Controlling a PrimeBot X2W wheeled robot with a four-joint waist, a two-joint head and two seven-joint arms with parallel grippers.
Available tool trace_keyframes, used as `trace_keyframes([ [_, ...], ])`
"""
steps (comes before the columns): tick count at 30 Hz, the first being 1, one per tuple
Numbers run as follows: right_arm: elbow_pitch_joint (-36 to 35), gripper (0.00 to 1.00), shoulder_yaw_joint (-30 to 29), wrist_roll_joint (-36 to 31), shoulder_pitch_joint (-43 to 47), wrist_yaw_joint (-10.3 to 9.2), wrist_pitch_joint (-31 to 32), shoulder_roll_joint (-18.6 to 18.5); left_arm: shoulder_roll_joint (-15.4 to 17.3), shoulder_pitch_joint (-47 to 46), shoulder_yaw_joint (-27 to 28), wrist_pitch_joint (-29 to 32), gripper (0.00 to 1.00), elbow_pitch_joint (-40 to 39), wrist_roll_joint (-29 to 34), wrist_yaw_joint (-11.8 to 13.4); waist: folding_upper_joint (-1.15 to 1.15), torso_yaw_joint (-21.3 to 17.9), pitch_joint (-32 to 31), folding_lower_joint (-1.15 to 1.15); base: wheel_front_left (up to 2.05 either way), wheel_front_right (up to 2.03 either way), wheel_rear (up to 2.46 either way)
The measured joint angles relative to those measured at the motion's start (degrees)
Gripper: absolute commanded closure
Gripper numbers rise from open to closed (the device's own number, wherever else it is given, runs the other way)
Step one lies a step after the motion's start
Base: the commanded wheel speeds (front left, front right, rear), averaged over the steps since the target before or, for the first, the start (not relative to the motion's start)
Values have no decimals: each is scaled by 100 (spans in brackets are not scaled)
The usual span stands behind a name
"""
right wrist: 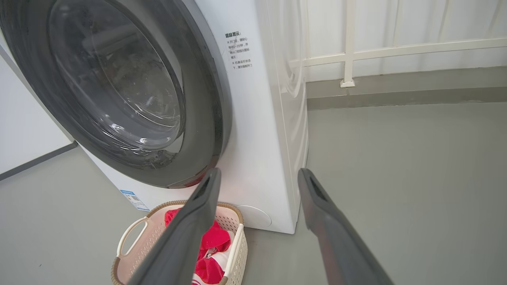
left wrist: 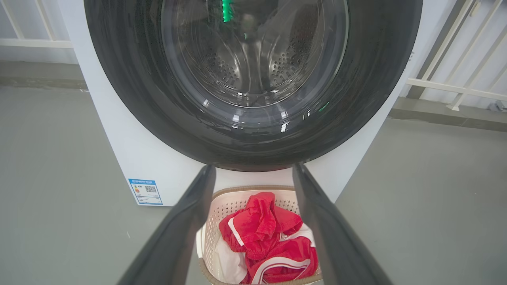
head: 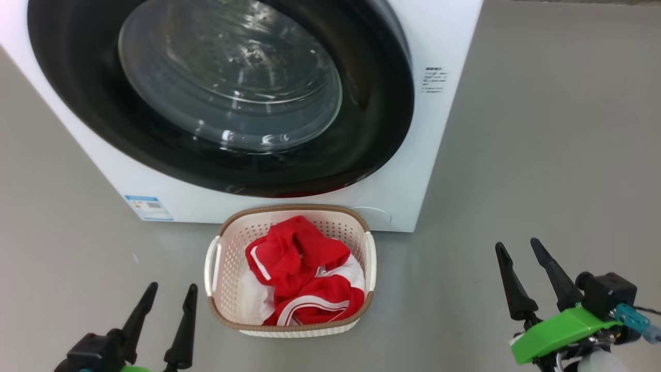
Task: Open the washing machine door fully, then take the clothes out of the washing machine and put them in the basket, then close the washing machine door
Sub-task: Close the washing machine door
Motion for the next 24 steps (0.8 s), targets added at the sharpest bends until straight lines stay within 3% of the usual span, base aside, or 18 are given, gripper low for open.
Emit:
trace_keyframes([
  [24, -65, 0, -301, 7, 848, 0, 0, -3, -16, 786, 503, 0, 0, -92, 116, 0, 0, -590, -560, 0, 0, 0, 0],
])
